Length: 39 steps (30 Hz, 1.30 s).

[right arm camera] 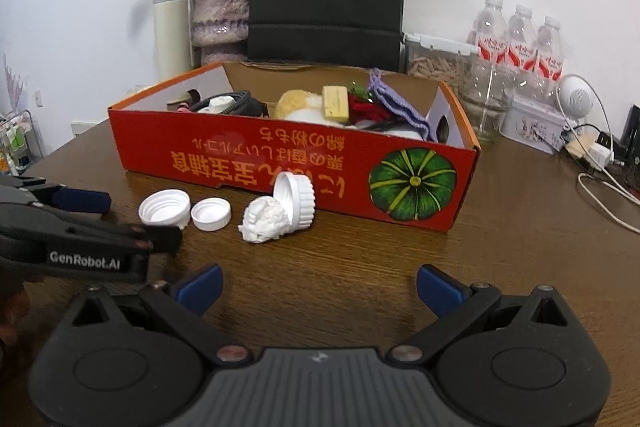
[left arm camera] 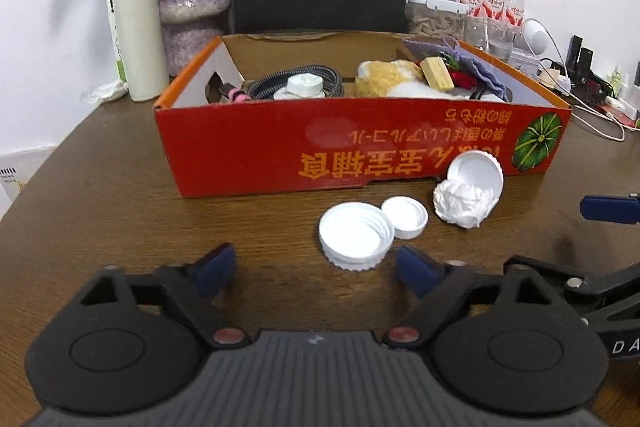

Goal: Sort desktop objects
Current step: 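Grasp the large white bottle cap with the left tool while the right tool grasps the ridged white cap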

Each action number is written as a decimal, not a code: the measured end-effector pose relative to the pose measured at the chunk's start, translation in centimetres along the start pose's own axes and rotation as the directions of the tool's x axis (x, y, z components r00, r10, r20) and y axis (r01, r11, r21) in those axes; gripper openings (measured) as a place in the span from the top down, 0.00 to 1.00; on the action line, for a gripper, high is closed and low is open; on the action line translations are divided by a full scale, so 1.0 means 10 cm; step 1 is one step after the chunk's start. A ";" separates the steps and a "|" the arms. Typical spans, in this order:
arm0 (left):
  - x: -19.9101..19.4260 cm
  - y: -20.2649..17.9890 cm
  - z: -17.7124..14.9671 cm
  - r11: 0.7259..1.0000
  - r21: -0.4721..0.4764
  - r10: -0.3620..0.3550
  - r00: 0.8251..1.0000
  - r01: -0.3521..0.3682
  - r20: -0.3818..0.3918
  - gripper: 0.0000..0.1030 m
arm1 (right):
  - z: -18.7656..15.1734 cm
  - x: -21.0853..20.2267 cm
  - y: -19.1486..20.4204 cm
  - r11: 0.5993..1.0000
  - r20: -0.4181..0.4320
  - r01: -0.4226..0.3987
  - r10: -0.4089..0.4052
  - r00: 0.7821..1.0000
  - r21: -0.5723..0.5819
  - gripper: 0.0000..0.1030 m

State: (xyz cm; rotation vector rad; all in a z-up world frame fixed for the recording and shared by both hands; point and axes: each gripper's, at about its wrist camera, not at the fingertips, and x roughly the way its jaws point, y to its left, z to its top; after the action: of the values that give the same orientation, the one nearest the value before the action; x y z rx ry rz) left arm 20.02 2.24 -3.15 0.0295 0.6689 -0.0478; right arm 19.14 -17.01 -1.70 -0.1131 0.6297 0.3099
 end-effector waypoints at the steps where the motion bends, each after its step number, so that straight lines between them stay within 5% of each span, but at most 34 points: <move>1: -0.01 0.00 0.00 1.000 0.005 -0.007 1.000 0.007 0.006 0.31 | 0.00 0.01 -0.01 1.000 -0.005 0.000 0.000 1.000 0.003 0.00; 5: -0.05 -0.06 0.00 0.998 0.047 -0.034 0.999 0.033 0.025 0.63 | 0.00 0.03 -0.03 1.000 -0.022 -0.013 0.014 1.000 0.016 0.00; 16: -0.09 -0.03 0.00 0.999 0.034 -0.029 0.999 0.027 0.045 0.68 | 0.01 0.07 -0.05 1.000 -0.045 -0.019 0.020 0.999 0.024 0.00; 18: -0.12 -0.03 0.02 0.999 0.040 -0.033 0.998 0.031 0.051 0.89 | 0.01 0.08 -0.05 1.000 -0.050 -0.018 0.019 0.999 0.022 0.00; 29: -0.15 -0.01 0.03 0.998 0.036 -0.053 0.997 0.051 0.057 0.88 | 0.02 0.11 -0.02 0.999 -0.059 -0.024 0.026 0.998 0.028 0.00; 31: -0.15 0.00 0.03 0.999 0.023 -0.048 0.997 0.047 0.059 0.78 | 0.03 0.11 -0.02 0.999 -0.060 -0.025 0.027 0.998 0.029 0.00; 33: -0.14 0.02 0.04 0.999 0.002 -0.045 0.997 0.045 0.067 0.44 | 0.03 0.12 -0.02 0.999 -0.060 -0.025 0.027 0.998 0.031 0.00; 39: -0.05 0.08 0.17 0.998 -0.039 -0.047 0.995 0.051 0.089 0.36 | 0.10 0.19 0.00 0.999 -0.050 -0.026 0.027 0.998 0.028 0.00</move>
State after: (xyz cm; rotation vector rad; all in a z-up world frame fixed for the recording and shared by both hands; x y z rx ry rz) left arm 20.73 2.97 -1.50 -0.0283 0.5821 -0.0820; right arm 21.11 -16.31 -2.04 -0.0871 0.6857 0.3247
